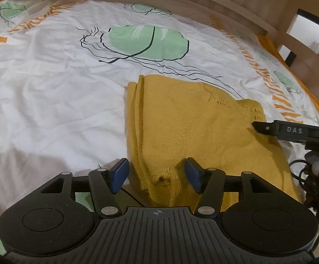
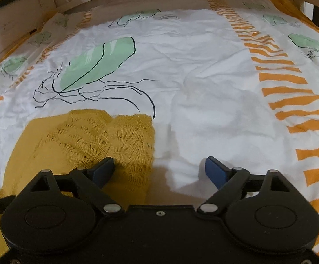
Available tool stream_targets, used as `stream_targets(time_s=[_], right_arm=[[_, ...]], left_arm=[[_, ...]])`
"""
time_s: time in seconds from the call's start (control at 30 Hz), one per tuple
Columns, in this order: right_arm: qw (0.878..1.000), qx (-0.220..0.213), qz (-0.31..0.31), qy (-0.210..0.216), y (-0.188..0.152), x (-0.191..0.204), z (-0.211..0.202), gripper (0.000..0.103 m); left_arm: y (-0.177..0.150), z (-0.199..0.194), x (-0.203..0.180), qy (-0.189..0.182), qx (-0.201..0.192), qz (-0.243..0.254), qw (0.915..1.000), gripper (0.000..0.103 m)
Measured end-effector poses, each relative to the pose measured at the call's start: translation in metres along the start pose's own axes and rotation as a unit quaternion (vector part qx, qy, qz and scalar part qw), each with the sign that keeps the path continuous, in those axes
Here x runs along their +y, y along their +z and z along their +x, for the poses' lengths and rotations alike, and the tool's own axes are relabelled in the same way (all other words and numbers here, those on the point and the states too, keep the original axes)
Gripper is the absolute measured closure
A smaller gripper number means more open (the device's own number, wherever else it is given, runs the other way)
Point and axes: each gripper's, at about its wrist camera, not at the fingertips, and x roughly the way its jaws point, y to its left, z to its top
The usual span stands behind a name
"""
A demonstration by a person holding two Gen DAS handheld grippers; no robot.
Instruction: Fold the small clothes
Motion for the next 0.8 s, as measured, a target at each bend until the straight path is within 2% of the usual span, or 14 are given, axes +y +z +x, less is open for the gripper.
stream_targets(time_s=[0.33,0.43,0.57,0.7,0.8], right_arm=[[1.0,-0.008,0.025,0.005,0.004,-0.006,-0.016,0.009],[0.999,-0.028,0.039,0.013,0.004,-0.009,-0.031,0.0],[0.997,-0.058,0.047,0.018,0.004,-0.011,-0.055,0.0],[0.995,-0.082,0.058,0.013,0.003,-0.012,-0.078,0.0],[0.992,-0.097,0.076,0.026,-0.005,-0.009,-0.097,0.0]], left_arm=[[0.006,0.001,-0.004,0.028,0.02,0.014,0.9993,0.027],[0.008,-0.002,-0.006,0.04,0.019,0.024,0.9987,0.018],[0.007,-0.012,-0.009,0.049,0.011,0.038,0.998,0.013],[0.007,-0.026,-0.011,0.042,0.006,0.038,0.9984,0.012],[0.007,-0.04,-0.015,0.042,0.0,0.041,0.9983,0.012]])
